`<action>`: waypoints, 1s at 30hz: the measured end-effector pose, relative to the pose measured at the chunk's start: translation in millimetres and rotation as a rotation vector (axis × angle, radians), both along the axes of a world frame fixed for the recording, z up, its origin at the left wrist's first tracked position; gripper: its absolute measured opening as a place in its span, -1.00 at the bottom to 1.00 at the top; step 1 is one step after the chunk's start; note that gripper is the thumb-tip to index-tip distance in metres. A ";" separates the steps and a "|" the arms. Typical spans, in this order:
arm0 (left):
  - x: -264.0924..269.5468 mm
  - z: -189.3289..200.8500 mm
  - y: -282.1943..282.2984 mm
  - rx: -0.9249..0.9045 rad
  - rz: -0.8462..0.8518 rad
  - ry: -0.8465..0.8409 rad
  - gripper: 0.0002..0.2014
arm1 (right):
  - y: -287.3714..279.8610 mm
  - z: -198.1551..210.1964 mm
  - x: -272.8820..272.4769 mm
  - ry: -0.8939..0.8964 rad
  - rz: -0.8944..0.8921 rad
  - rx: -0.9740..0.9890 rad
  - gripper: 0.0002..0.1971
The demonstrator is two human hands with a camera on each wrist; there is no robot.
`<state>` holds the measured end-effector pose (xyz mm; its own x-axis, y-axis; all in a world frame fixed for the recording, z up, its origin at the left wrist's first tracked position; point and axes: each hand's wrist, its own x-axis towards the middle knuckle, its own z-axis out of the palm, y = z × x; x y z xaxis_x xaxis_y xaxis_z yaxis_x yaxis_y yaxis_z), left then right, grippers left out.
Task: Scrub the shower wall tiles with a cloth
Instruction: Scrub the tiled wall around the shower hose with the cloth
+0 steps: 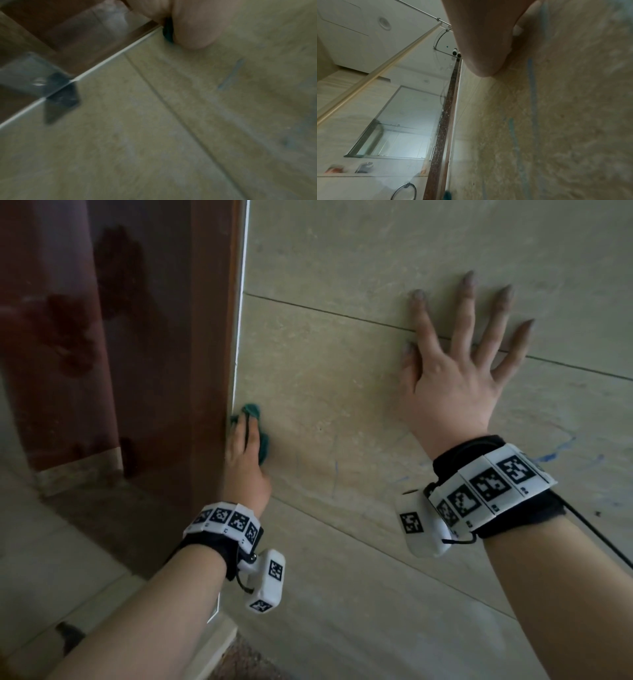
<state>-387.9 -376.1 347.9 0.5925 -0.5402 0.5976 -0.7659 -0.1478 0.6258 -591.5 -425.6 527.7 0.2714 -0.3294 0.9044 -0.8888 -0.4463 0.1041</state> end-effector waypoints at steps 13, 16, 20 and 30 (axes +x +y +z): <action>-47.2 17.3 -15.6 -0.232 -0.216 -0.189 -0.03 | -5.5 -6.2 -0.7 -0.021 0.036 -0.075 -0.51; -73.3 3.1 -23.5 -0.208 -0.422 -0.613 -0.16 | -7.4 -6.4 -2.2 -0.017 0.039 -0.081 -0.51; -45.0 15.3 -22.4 -0.144 -0.478 -0.902 -0.37 | -8.4 -7.2 -4.6 0.003 0.018 -0.075 -0.52; -59.7 26.8 -19.2 -0.246 -0.258 -0.389 -0.06 | -8.8 -8.9 -3.7 0.012 0.002 -0.073 -0.51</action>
